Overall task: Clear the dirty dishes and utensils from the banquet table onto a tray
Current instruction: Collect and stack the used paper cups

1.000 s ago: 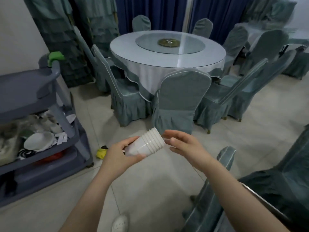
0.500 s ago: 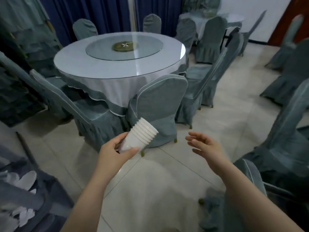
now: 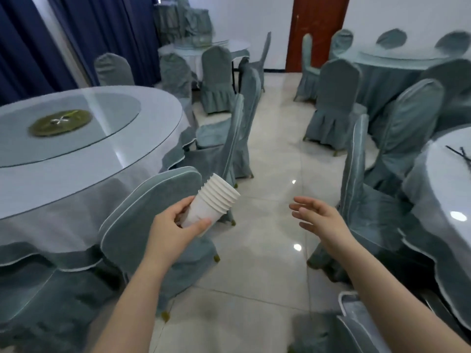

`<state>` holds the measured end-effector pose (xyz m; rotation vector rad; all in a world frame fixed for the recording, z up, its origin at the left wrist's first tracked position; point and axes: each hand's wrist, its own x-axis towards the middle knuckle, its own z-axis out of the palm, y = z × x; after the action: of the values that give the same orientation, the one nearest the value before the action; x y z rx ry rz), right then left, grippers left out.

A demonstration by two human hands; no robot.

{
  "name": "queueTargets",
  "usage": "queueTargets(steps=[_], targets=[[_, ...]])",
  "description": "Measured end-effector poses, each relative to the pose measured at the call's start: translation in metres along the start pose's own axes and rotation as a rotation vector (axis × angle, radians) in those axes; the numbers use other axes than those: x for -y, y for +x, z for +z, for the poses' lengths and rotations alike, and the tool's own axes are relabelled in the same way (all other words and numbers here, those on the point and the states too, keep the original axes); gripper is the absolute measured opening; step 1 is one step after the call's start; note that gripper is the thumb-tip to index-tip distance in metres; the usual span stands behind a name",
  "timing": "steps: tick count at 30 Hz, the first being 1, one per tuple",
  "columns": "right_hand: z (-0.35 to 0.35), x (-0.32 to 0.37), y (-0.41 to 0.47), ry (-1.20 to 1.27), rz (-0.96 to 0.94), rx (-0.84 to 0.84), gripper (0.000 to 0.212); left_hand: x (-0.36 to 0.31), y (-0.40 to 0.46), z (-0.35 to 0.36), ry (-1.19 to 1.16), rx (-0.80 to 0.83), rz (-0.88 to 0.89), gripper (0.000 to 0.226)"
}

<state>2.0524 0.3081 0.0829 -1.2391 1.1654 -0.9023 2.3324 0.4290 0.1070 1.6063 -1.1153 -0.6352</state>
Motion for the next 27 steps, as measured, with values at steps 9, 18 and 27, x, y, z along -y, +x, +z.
queueTargets(steps=[9, 18, 27], targets=[[-0.085, -0.021, 0.081, 0.006, 0.047, -0.355, 0.022, -0.007, 0.158, 0.127, -0.107, 0.297, 0.035, 0.053], [-0.174, -0.039, 0.138, -0.010, 0.160, -0.869, 0.021, -0.031, 0.315, 0.277, -0.175, 0.640, 0.126, 0.043], [-0.247, -0.063, 0.135, -0.051, 0.250, -1.245, 0.016, -0.066, 0.384, 0.431, -0.164, 0.926, 0.146, 0.045]])
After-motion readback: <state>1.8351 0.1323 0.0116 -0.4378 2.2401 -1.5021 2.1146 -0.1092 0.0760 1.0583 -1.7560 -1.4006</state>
